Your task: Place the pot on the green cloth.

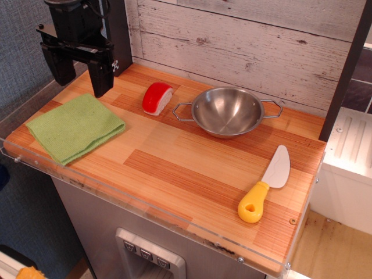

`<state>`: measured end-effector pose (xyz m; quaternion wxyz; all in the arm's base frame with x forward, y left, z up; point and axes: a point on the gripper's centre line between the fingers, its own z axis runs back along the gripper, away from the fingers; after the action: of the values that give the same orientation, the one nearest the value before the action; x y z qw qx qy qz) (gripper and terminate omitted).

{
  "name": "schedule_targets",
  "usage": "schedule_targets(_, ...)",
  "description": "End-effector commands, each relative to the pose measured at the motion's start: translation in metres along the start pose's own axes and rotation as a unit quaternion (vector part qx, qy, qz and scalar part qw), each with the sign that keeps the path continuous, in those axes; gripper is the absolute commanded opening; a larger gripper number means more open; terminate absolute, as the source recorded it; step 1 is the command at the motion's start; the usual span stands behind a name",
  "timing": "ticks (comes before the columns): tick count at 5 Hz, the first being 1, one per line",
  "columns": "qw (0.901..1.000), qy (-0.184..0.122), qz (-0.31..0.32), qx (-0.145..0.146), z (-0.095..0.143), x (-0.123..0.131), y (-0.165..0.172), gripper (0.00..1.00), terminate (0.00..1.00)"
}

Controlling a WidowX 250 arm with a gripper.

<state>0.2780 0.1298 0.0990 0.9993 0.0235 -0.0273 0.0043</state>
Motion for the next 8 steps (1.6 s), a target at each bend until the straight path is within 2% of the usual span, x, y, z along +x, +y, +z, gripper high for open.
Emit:
schedule_targets(1, 1.0, 0.0, 0.0, 0.0, 0.0, 0.0, 0.0, 1.0, 0.0)
schedule_targets(2, 0.9988, 0.006, -0.048, 0.001, -0.004, 0.013, -0.037, 1.0, 0.0)
schedule_targets(3, 0.9944, -0.004, -0.105, -0.004, -0.003, 0.022, -0.085, 1.0, 0.0)
schedule_targets(4, 0.9846, -0.026, -0.172, 0.016, 0.0, 0.028, -0.132, 1.0, 0.0)
schedule_targets(5, 0.976, -0.025, -0.216, 0.011, -0.012, 0.036, -0.163, 1.0, 0.0)
schedule_targets(6, 0.972, -0.036, -0.232, 0.007, -0.015, 0.048, -0.184, 1.0, 0.0)
schedule_targets(8, 0.9777, -0.032, -0.207, 0.0, -0.043, 0.075, -0.179, 1.0, 0.0)
